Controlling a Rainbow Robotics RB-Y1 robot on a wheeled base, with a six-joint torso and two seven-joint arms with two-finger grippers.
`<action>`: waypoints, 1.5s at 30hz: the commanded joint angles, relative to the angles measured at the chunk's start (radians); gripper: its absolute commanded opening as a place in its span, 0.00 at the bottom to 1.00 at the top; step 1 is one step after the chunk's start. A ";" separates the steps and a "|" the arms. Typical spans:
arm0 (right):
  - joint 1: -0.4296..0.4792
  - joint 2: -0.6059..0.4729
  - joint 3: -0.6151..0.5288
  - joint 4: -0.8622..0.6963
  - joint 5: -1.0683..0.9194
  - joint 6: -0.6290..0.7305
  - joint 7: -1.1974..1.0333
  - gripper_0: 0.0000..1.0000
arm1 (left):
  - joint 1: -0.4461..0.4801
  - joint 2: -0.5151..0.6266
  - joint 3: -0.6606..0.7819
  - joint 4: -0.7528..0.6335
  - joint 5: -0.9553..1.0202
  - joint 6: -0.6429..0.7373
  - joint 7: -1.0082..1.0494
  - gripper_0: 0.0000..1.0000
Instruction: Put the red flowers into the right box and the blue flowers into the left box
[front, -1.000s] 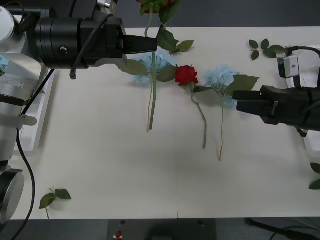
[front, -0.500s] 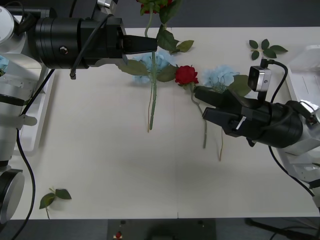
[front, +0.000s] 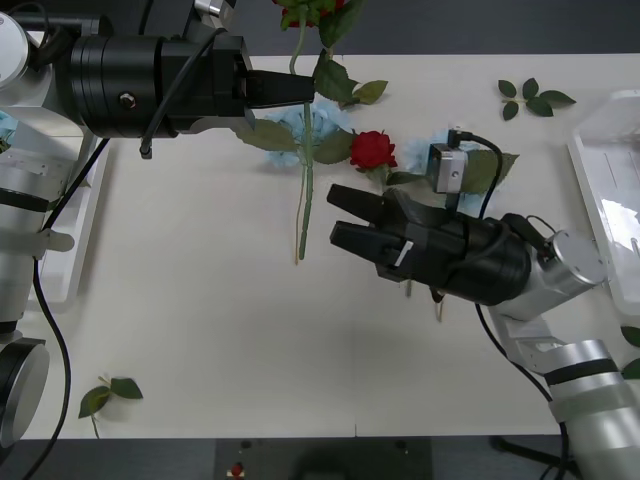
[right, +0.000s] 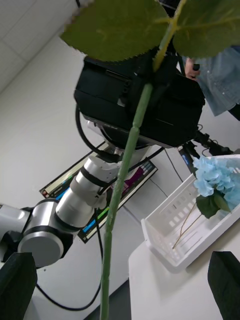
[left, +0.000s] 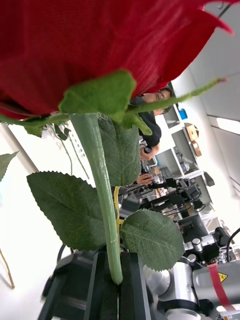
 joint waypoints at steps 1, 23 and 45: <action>-0.037 0.038 0.067 -0.030 0.025 -0.065 0.024 1.00 | -0.033 0.006 0.002 -0.017 0.010 -0.010 -0.044 0.00; -0.103 0.083 0.170 -0.028 0.048 -0.279 0.024 0.00 | -0.033 0.006 0.002 -0.017 0.010 -0.010 -0.044 0.00; -0.109 0.067 0.158 -0.028 0.049 -0.281 0.022 0.00 | -0.033 0.006 0.002 -0.017 0.010 -0.010 -0.044 1.00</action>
